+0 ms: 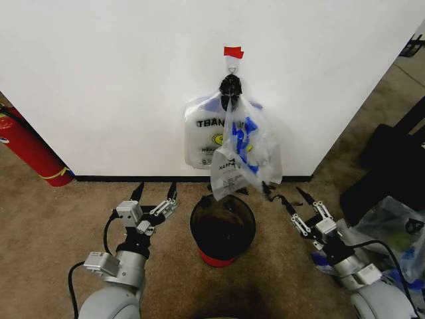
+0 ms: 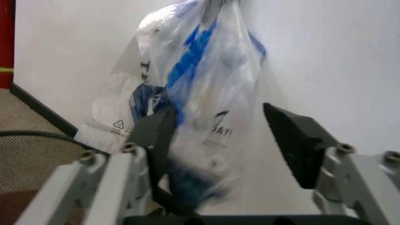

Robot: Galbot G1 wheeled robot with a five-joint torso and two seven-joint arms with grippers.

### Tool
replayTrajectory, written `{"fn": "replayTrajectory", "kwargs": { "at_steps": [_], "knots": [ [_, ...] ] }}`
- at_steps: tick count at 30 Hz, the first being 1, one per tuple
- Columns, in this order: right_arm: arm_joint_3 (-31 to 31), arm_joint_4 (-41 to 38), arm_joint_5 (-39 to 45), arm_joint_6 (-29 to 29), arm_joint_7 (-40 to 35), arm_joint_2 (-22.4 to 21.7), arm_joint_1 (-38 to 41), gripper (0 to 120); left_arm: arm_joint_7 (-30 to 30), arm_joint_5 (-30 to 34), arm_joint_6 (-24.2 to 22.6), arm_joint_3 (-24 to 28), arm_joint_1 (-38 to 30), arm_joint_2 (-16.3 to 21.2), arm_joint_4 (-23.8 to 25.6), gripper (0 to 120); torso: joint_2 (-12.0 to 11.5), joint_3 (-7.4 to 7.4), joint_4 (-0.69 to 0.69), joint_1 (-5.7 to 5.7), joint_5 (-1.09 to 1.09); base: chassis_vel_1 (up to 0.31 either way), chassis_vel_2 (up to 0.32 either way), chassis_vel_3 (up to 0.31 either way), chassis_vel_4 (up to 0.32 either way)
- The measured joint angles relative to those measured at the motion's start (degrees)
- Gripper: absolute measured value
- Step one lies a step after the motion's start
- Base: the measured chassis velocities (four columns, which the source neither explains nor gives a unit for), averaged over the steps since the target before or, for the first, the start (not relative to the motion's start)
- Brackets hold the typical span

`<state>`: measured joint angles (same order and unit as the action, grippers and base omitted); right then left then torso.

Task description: Pick up the garbage bag from the wall and place it over the trash bin.

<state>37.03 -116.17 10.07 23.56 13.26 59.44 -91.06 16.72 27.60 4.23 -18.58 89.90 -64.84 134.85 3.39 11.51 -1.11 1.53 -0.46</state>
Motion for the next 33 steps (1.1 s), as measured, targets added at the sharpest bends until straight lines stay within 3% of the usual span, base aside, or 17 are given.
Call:
{"fn": "replayTrajectory", "kwargs": {
  "at_steps": [5,7,11,17,19,22,24,28,33],
  "knots": [
    [-2.6,-1.1,0.9,-4.3,-4.3,-1.6,3.4,75,0.0,-0.3,0.3,-0.1,0.7,0.0,0.0,99,0.0,0.0,0.06,0.0,0.01,0.0,0.0,0.0,0.0],
    [-4.6,-1.5,0.9,-6.5,-6.3,-2.8,4.9,84,0.0,-0.4,0.3,0.3,0.3,0.2,-0.2,99,0.0,0.0,-0.02,0.0,0.0,0.0,0.0,0.0,0.0],
    [-7.9,-1.2,1.3,-9.3,-7.0,-5.2,8.2,98,0.0,-0.4,0.3,0.6,0.1,0.2,-0.3,99,0.0,0.0,-0.01,0.0,0.0,0.0,0.0,0.0,0.0],
    [-17.7,0.4,8.6,-12.7,-7.6,-8.6,17.5,100,0.1,-0.4,0.3,0.4,0.5,-0.1,-0.4,99,0.0,0.01,0.01,0.0,0.01,0.0,0.0,0.0,0.0],
    [-24.1,1.8,12.7,-14.3,-7.7,-8.7,24.3,100,0.1,-0.6,0.3,0.3,0.6,-0.6,-0.5,99,0.0,0.01,0.02,0.0,-0.01,0.0,0.0,0.0,0.0],
    [-32.2,4.3,16.4,-16.6,-9.0,-6.6,32.1,100,0.2,-0.8,0.3,0.1,0.8,-0.9,-0.8,99,0.0,0.01,0.02,0.0,-0.01,0.0,0.0,0.0,0.0],
    [-33.9,5.0,16.8,-17.1,-9.4,-5.9,33.4,100,0.2,-0.8,0.4,0.0,0.9,-0.9,-0.9,99,0.0,0.01,0.01,0.0,-0.01,0.0,0.0,0.0,0.0],
    [-42.0,9.5,18.4,-19.9,-13.6,-0.4,40.6,100,0.2,-0.7,0.7,-0.6,1.0,-1.2,-1.3,99,0.0,0.01,0.01,0.0,-0.02,0.0,0.0,0.0,0.0],
    [-45.5,13.0,20.6,-22.2,-19.0,3.7,45.3,100,0.1,-0.6,1.1,-1.0,1.2,-1.3,-1.6,99,0.0,0.01,0.0,0.0,-0.02,0.0,0.0,0.0,0.0]
  ]
}}
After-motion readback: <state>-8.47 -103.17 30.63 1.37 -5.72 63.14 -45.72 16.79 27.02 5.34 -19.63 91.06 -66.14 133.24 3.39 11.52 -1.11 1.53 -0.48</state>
